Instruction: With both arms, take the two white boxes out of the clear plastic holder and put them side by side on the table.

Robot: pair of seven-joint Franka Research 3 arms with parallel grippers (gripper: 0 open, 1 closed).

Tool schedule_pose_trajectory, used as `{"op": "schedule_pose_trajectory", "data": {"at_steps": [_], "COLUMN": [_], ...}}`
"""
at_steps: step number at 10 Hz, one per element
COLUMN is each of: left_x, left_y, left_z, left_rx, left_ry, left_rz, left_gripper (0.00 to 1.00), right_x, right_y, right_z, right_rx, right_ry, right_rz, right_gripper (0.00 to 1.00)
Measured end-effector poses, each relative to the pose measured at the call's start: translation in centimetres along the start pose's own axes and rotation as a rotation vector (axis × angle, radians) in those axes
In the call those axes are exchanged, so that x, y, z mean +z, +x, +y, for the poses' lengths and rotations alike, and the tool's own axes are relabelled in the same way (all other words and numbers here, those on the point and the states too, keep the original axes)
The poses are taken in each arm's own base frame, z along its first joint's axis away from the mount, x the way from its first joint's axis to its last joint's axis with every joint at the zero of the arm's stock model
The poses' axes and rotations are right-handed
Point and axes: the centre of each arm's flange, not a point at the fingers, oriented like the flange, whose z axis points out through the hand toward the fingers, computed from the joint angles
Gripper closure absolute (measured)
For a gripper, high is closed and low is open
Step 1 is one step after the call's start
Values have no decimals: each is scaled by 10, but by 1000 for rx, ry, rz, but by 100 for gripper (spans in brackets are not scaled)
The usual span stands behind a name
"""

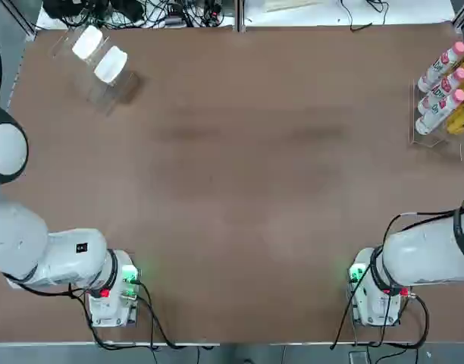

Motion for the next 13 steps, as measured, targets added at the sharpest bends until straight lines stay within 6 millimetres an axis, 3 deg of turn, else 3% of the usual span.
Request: {"op": "schedule_pose_trajectory", "data": {"at_steps": [6,7,10,13], "left_x": [9,19,79,119], "left_y": [14,19,57,79], "left_z": [-7,-8,22,17], "left_rx": [-10,3,275,415], "left_ry": [-8,-10,-24,4], "left_rz": [29,17,12,-8], "left_gripper": [1,2,1,1], "right_x": [0,0,5,19], "right_y": [0,0,-4,-4], "right_z": [-2,-3,-22,-48], "right_rx": [-5,-7,-50,-92], "right_ry": [0,0,2,2], "right_rz": [0,0,-17,-47], "right_gripper": [0,0,0,0]}}
